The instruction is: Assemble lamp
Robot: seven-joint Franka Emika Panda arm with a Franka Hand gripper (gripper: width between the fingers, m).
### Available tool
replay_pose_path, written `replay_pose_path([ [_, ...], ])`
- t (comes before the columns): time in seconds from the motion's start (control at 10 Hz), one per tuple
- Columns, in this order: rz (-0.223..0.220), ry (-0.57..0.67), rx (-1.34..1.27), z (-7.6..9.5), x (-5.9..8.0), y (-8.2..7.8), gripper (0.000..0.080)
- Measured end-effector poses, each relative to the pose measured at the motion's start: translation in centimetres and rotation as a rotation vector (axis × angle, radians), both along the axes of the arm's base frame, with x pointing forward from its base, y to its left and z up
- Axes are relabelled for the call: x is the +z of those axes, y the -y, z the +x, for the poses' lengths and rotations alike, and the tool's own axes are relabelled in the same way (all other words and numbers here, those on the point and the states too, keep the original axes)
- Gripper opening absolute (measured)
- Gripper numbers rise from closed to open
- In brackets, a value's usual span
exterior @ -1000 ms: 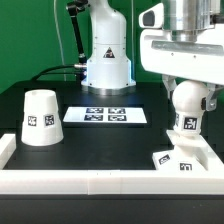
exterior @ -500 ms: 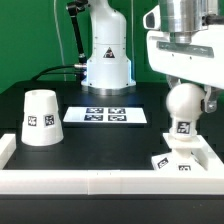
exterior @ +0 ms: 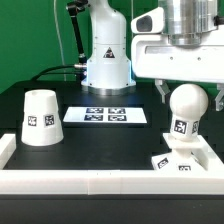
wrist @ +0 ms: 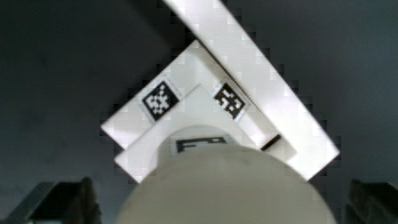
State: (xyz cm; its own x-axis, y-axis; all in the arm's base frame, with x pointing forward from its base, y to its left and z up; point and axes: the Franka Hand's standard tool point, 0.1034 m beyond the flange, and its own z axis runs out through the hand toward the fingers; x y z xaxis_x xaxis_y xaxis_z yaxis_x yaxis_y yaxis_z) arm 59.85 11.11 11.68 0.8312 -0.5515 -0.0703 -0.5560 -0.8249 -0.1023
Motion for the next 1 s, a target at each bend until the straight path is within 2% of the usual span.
replay_pose_path([
  [0.7, -0.003, 0.065, 0.478, 0.1, 0.06, -0.08, 0.0699],
  [0.8, -0.029, 0.1, 0.608, 0.41, 0.04, 0.08, 0.0699],
  [0.9, -0.075, 0.15, 0.743, 0.67, -0.12, 0.2, 0.0699],
  [1.0, -0.095, 0.168, 0.846, 0.62, -0.16, 0.17, 0.0699],
])
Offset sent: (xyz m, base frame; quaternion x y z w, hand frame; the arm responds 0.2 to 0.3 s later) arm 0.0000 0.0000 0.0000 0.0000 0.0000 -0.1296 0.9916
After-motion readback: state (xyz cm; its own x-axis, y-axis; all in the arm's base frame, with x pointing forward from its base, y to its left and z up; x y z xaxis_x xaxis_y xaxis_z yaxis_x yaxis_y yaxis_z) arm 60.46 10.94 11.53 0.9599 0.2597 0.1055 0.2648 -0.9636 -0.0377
